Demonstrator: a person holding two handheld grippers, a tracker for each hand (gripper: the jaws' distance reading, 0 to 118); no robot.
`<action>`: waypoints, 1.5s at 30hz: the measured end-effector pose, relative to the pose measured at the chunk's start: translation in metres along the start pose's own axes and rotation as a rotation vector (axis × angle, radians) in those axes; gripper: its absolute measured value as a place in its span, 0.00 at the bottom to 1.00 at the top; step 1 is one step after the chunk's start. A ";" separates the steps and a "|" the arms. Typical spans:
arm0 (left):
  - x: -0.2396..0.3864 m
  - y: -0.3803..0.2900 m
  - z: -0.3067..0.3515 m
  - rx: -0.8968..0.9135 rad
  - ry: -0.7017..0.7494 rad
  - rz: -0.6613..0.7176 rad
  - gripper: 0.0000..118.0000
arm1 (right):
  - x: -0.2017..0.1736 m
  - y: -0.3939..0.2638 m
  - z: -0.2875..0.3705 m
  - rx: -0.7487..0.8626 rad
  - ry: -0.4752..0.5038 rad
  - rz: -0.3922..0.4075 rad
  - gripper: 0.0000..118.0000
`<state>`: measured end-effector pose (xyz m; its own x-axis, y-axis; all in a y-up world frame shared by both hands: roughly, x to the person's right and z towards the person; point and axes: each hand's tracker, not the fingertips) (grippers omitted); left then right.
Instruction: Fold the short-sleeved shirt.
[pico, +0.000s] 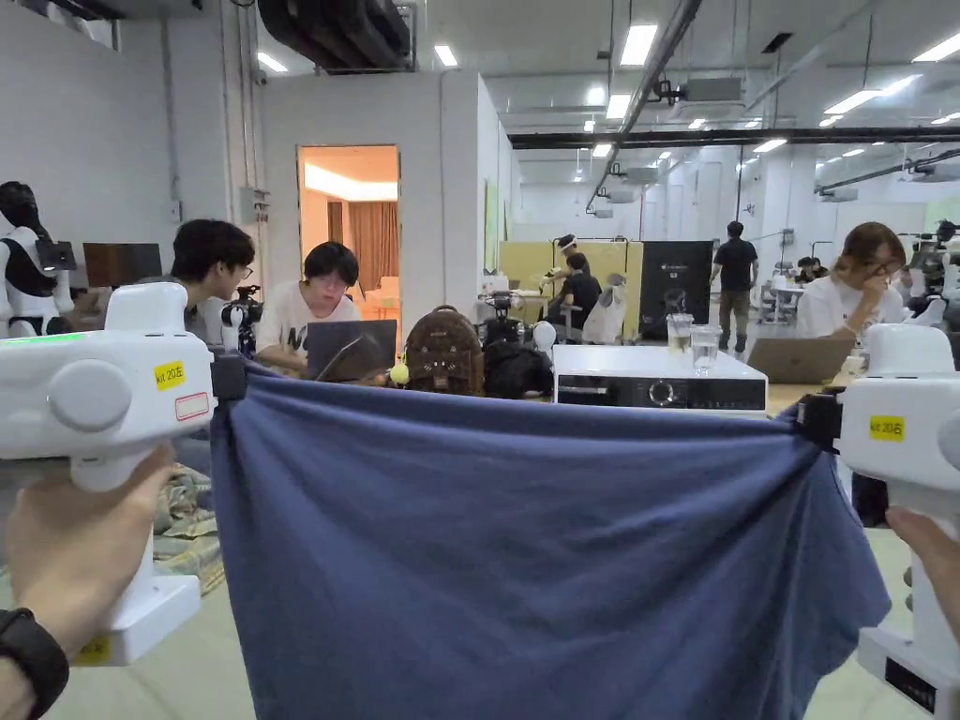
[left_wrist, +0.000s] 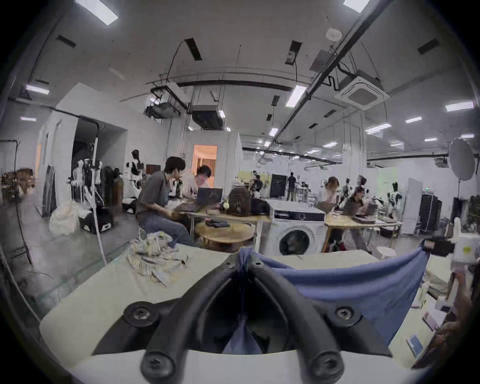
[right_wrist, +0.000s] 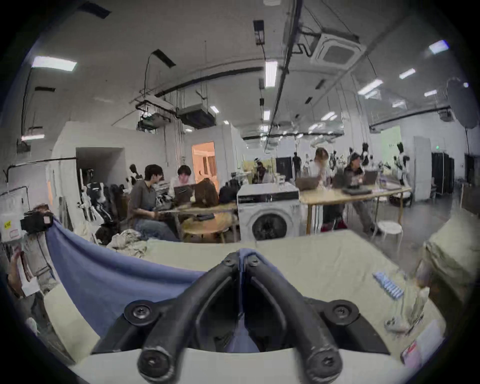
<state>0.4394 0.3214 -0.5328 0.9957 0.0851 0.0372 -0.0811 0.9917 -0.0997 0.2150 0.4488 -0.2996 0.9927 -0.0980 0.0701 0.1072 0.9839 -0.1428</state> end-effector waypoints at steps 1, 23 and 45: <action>-0.001 0.000 -0.014 0.008 0.009 -0.008 0.00 | -0.002 0.008 -0.006 0.010 -0.010 0.005 0.00; 0.034 -0.088 -0.021 -0.185 -0.026 0.089 0.00 | 0.019 -0.082 -0.087 -0.158 -0.081 0.014 0.00; -0.023 -0.335 0.439 -0.632 -0.173 0.096 0.00 | 0.056 -0.359 0.168 -0.629 -0.042 -0.123 0.00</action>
<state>0.4234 0.0296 -0.0637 0.9595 0.2367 0.1529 -0.0743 0.7358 -0.6731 0.2230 0.1150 -0.0786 0.9694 -0.1865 0.1594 0.2447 0.6889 -0.6823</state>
